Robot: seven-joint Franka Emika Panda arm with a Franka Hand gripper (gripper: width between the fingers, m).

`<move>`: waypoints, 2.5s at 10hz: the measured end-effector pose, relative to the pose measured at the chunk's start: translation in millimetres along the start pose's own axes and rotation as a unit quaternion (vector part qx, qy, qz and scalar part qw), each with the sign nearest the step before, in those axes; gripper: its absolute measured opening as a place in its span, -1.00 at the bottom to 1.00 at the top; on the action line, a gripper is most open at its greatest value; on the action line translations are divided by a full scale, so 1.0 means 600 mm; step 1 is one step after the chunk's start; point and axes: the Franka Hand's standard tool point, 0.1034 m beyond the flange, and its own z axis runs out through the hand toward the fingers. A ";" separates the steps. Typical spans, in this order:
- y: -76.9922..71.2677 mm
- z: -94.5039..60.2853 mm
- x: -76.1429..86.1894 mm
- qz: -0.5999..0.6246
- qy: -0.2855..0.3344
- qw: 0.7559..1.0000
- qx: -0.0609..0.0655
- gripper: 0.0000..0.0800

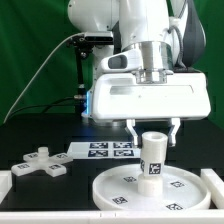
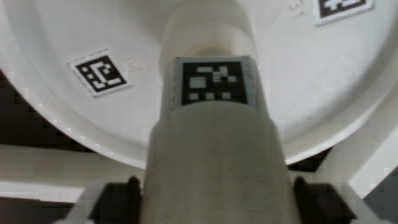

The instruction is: Assemble round table

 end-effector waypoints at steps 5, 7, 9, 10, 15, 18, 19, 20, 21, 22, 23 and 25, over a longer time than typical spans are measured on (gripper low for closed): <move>-0.005 0.002 -0.002 0.000 -0.016 1.000 0.005 0.46; -0.015 -0.004 0.002 0.002 -0.060 0.998 0.018 0.61; -0.016 0.001 0.014 0.007 -0.141 0.989 0.036 0.62; -0.017 0.005 0.016 0.007 -0.170 0.984 0.043 0.62; -0.004 0.006 0.018 0.018 -0.235 0.970 0.053 0.28; 0.002 0.006 0.019 0.071 -0.236 0.968 0.039 0.03; 0.003 0.006 0.019 0.111 -0.237 0.965 0.029 0.03; 0.006 0.007 0.020 0.165 -0.224 0.960 0.013 0.03; 0.007 0.005 0.016 0.215 -0.213 0.953 0.000 0.03; 0.008 0.003 0.011 0.284 -0.210 0.935 -0.016 0.03; 0.012 0.003 0.010 0.360 -0.205 0.910 -0.025 0.03; 0.010 0.004 0.009 0.484 -0.205 0.850 -0.032 0.03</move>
Offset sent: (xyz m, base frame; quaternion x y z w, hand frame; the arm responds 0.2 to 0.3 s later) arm 0.0000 0.0000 0.0000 0.0000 0.0000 0.0000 1.0000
